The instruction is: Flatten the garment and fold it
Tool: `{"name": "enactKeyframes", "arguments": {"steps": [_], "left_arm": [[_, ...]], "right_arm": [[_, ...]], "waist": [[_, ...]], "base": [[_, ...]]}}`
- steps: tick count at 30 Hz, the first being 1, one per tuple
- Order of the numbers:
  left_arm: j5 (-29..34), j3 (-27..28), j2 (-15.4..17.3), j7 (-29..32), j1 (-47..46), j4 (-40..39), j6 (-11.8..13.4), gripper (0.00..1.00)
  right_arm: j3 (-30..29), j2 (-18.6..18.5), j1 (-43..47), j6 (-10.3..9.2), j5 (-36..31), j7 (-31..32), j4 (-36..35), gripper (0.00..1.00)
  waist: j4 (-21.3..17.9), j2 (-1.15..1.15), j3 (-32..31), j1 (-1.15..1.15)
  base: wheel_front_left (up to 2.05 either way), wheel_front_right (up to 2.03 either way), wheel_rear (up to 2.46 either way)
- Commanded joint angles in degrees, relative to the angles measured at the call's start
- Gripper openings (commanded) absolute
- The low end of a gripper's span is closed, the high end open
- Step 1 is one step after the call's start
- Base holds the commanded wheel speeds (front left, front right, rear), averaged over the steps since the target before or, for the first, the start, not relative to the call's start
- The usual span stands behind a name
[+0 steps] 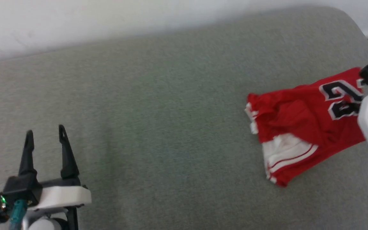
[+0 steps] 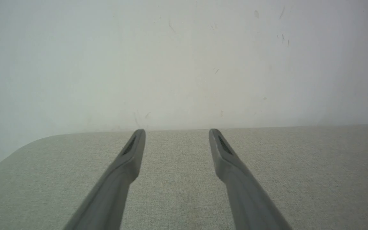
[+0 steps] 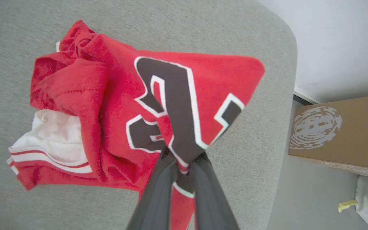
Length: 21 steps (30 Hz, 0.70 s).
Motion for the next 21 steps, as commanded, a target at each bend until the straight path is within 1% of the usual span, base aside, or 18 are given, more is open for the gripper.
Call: {"name": "enactKeyframes", "arguments": {"steps": [1, 4, 7, 11, 12, 14, 15, 16, 17, 21], "left_arm": [[0.10, 0.67, 0.71, -0.27, -1.62, -0.57, -0.55, 1.00], [0.32, 1.12, 1.52, -0.27, -3.48, -1.38, -1.42, 1.00], [0.55, 1.10, 2.27, -0.27, -5.59, -2.46, -2.40, 1.00], [0.74, 1.09, 2.96, -0.27, -8.20, -4.17, -3.33, 1.00], [0.74, 1.09, 2.96, -0.27, -8.20, -4.17, -3.33, 1.00], [0.75, 1.11, 3.12, -0.27, -9.40, -4.98, -3.66, 1.00], [0.69, 1.31, 3.16, -0.27, -10.52, -5.82, -3.80, 1.00], [0.69, 1.31, 3.16, -0.27, -10.52, -5.82, -3.80, 1.00], [0.66, 1.27, 3.06, -0.27, -11.33, -6.57, -4.02, 1.00], [0.79, 0.94, 2.66, -0.27, -12.06, -7.36, -4.27, 1.00]], "right_arm": [[-0.23, -0.43, -1.72, -0.05, -1.75, -1.46, 1.80, 0.00], [-2.30, -0.14, -3.23, -0.05, -3.14, -3.44, 6.10, 0.00], [-5.71, 0.28, -4.84, -0.05, -4.69, -5.28, 11.27, 0.00], [-10.60, -0.24, -7.54, -0.05, -9.90, -7.65, 18.38, 0.00], [-10.60, -0.24, -7.54, -0.05, -9.90, -7.65, 18.38, 0.00], [-13.17, -0.25, -8.72, -0.05, -12.23, -8.81, 21.57, 0.00], [-15.91, 0.36, -9.87, -0.05, -14.53, -9.96, 24.22, 0.00], [-15.91, 0.36, -9.87, -0.05, -14.53, -9.96, 24.22, 0.00], [-18.78, 1.30, -10.80, -0.05, -16.52, -11.16, 26.76, 0.00], [-22.73, 4.43, -11.25, -0.05, -20.00, -12.02, 31.64, 0.00]], "waist": [[-5.96, 0.00, 6.84, 0.00], [-6.11, 0.00, 9.88, 0.00], [-5.15, 0.00, 12.91, 0.00], [-3.53, 0.00, 16.82, 0.00], [-3.53, 0.00, 16.82, 0.00], [-2.69, 0.00, 18.64, 0.00], [-2.04, 0.00, 20.11, 0.00], [-2.04, 0.00, 20.11, 0.00], [-1.33, 0.00, 21.19, 0.00], [-0.39, 0.00, 22.00, 0.00]], "base": [[0.00, 0.00, 0.00], [0.00, 0.00, 0.00], [0.00, 0.00, 0.00], [0.00, 0.00, 0.00], [0.00, 0.00, 0.00], [0.00, 0.00, 0.00], [0.00, 0.00, 0.00], [0.00, 0.00, 0.00], [0.00, 0.00, 0.00], [0.00, 0.00, 0.00]]}}
